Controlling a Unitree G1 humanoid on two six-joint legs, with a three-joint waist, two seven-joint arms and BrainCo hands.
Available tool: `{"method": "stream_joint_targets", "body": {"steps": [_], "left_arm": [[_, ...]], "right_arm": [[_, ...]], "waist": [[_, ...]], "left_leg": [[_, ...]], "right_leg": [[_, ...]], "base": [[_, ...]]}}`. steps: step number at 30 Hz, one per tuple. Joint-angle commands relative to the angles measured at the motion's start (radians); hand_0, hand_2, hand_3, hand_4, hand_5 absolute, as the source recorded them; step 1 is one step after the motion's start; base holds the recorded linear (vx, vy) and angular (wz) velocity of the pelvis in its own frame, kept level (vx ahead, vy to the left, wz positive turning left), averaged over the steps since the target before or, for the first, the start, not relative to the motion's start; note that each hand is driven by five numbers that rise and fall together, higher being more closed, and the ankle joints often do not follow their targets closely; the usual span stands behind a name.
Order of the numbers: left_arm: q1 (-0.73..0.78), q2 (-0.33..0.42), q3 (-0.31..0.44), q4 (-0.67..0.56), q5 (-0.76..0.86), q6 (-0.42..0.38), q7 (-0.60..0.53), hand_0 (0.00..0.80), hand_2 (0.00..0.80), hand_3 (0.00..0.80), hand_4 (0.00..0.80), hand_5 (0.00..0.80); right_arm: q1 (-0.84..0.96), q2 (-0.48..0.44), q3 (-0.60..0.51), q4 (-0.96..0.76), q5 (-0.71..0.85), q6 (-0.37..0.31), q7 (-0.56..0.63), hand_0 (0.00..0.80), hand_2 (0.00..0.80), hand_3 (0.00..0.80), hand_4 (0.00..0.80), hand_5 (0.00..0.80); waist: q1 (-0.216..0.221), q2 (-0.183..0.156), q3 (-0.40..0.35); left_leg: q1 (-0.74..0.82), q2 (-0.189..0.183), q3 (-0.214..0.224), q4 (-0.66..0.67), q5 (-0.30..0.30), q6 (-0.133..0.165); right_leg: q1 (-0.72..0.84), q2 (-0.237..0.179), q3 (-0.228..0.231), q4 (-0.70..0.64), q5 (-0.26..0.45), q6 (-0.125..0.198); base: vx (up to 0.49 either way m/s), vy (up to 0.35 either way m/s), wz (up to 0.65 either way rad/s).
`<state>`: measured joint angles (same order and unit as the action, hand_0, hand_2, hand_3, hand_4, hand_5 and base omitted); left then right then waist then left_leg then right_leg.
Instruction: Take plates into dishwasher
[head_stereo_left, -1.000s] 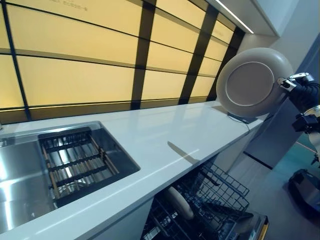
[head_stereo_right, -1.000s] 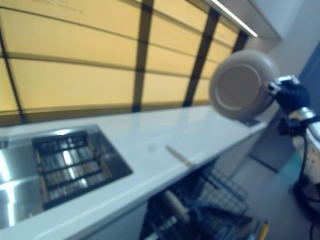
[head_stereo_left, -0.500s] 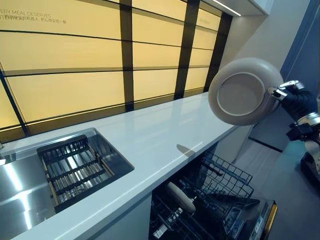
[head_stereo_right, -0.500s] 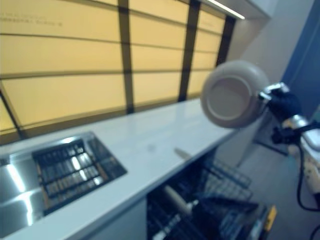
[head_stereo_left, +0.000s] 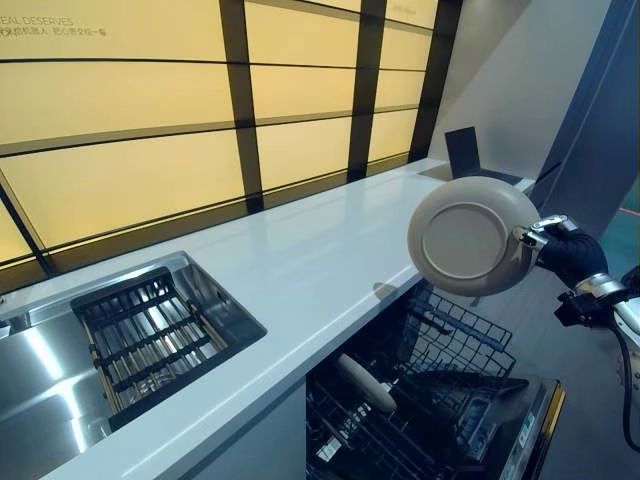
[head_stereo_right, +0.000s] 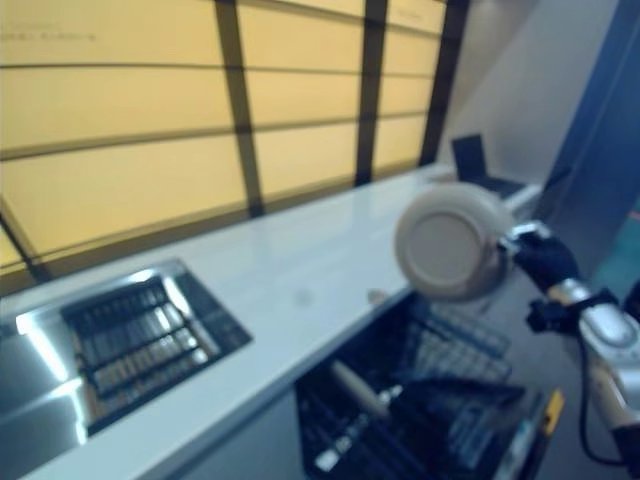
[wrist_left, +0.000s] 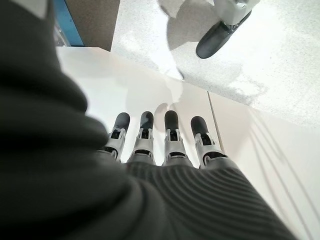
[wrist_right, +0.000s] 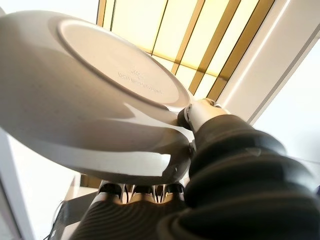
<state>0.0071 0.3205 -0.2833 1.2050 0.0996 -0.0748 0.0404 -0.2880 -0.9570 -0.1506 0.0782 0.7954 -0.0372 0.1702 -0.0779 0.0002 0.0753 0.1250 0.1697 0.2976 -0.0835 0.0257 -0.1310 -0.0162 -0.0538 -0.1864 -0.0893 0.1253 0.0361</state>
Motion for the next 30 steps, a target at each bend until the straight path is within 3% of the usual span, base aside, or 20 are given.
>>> {"method": "stream_joint_targets", "body": {"steps": [1,8,16,23,30], "left_arm": [[-0.041,0.029,0.014,0.041,-0.024,-0.022,0.016,0.0,0.0,0.0,0.0,0.0],[-0.037,0.028,0.014,0.033,-0.036,-0.03,0.02,0.0,0.0,0.0,0.0,0.0],[-0.035,0.031,0.013,0.029,-0.041,-0.022,0.027,0.0,0.0,0.0,0.0,0.0],[-0.034,0.025,0.013,0.009,-0.023,-0.009,0.022,0.0,0.0,0.0,0.0,0.0],[-0.034,0.011,0.018,0.003,0.012,0.001,0.017,0.0,0.0,0.0,0.0,0.0]], "right_arm": [[0.011,0.059,-0.088,-0.042,-0.037,-0.093,-0.038,0.8,0.8,0.8,0.8,0.8],[0.097,0.04,-0.168,0.002,-0.087,-0.147,-0.133,0.8,0.8,0.8,0.8,0.8],[0.189,-0.011,-0.227,0.045,-0.462,-0.193,-0.337,0.8,0.8,0.8,0.8,0.8],[0.213,-0.019,-0.166,-0.009,-0.736,-0.126,-0.448,0.8,0.8,0.8,0.8,0.8],[0.2,0.028,-0.091,-0.078,-0.839,-0.096,-0.441,0.8,0.8,0.8,0.8,0.8]], "waist": [[-0.034,-0.072,-0.017],[-0.05,-0.076,-0.011],[-0.058,-0.074,-0.002],[-0.053,-0.064,0.009],[-0.047,-0.053,0.012]], "left_leg": [[-0.083,-0.026,-0.033,-0.004,0.035,0.043],[-0.075,-0.027,-0.02,-0.004,0.028,0.047],[-0.078,-0.026,-0.022,-0.004,0.028,0.049],[-0.079,-0.029,-0.036,-0.004,0.028,0.052],[-0.074,-0.033,-0.04,-0.004,0.026,0.054]], "right_leg": [[0.086,-0.006,0.01,0.025,-0.107,0.042],[0.087,-0.004,0.015,0.02,-0.103,0.045],[0.079,-0.001,0.029,0.029,-0.104,0.048],[0.079,0.0,0.041,0.032,-0.105,0.049],[0.084,-0.002,0.039,0.03,-0.106,0.05]], "base": [[0.0,0.0,0.0],[0.0,0.0,0.0],[-0.008,0.0,-0.02],[0.0,0.0,0.0],[0.01,-0.001,0.0]]}}
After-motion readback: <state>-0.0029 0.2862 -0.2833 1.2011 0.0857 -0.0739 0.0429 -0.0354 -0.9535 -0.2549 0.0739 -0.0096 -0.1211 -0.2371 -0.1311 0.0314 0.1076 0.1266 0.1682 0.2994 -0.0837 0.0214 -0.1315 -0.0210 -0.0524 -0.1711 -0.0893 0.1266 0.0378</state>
